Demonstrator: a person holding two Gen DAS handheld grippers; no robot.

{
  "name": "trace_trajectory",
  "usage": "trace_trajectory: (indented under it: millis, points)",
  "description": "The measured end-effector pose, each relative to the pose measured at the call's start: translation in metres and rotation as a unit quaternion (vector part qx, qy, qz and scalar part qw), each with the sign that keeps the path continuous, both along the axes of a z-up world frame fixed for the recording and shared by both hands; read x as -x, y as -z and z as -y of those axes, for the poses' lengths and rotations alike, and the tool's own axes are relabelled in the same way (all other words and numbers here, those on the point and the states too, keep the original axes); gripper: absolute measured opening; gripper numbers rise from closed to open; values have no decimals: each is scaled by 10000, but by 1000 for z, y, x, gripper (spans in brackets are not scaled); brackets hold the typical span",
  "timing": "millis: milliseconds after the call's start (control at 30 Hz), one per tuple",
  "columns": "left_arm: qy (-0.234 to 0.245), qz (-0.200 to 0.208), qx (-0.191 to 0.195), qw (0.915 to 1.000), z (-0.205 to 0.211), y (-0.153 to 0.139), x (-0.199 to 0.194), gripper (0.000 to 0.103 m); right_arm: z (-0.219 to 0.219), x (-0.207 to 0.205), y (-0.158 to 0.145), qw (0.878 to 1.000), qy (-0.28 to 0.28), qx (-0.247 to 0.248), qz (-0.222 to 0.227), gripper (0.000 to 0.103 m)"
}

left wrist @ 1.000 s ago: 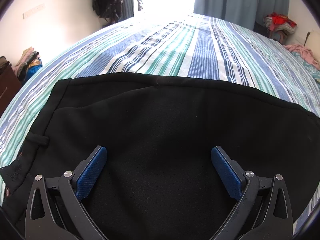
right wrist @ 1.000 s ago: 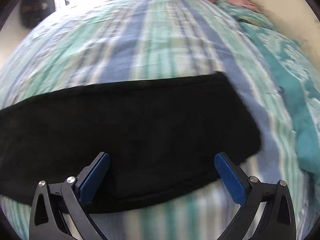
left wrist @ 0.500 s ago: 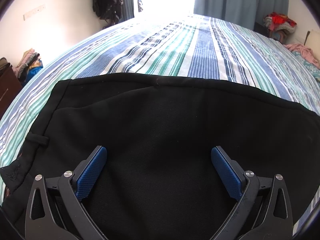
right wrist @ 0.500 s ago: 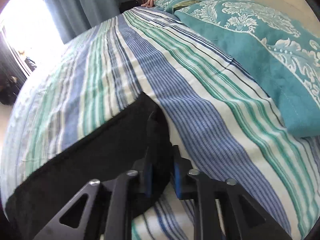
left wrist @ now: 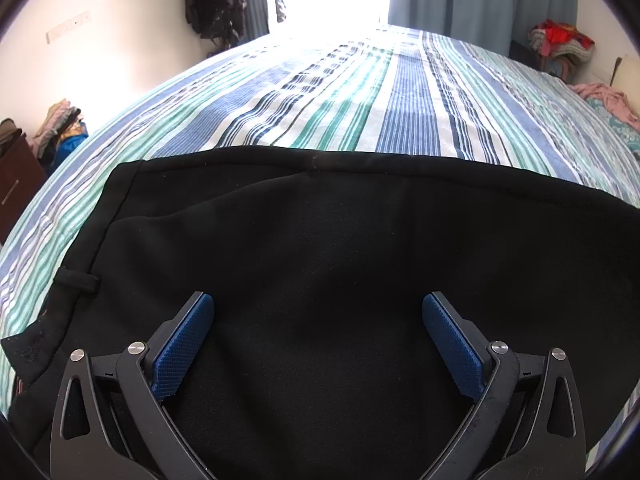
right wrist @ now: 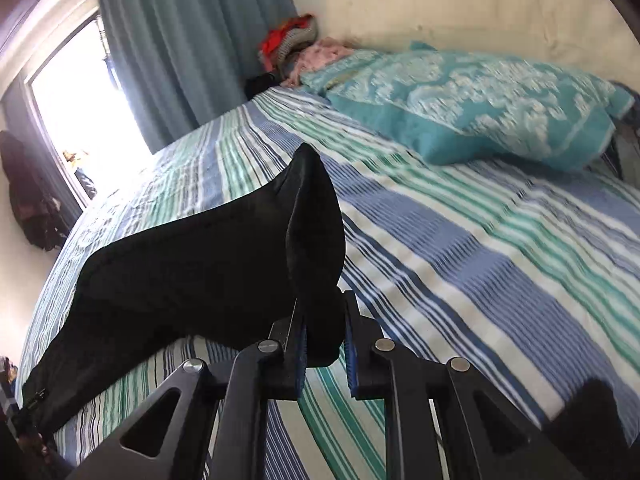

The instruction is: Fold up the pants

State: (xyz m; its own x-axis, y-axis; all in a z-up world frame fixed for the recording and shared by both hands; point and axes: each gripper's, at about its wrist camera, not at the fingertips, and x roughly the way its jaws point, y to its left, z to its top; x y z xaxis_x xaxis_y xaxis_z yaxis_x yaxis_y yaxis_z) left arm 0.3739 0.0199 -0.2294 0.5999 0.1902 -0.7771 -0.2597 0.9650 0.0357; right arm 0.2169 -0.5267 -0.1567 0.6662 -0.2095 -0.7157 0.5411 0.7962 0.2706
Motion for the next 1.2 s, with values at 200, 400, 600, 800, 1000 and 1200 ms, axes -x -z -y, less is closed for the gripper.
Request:
trace_trajectory:
  millis: [200, 400, 600, 800, 1000, 1200]
  points:
    - [-5, -15, -27, 10000, 0, 0, 0, 103, 9, 36, 33, 9927, 610, -676, -791, 17]
    - [-4, -16, -30, 10000, 1, 1, 0, 103, -7, 33, 30, 9923, 621, -58, -1068, 20]
    - [-3, -10, -11, 10000, 0, 1, 0, 103, -7, 65, 25, 9879, 1088, -181, -1087, 36]
    - [-4, -12, -13, 10000, 0, 1, 0, 103, -13, 76, 2, 9851, 1450, 473, -800, 41]
    - [-4, -9, -10, 10000, 0, 1, 0, 103, 1, 71, 1, 9792, 1780, 617, -760, 43]
    - [-6, -9, -8, 10000, 0, 1, 0, 103, 3, 73, -8, 9743, 1971, 882, -637, 49]
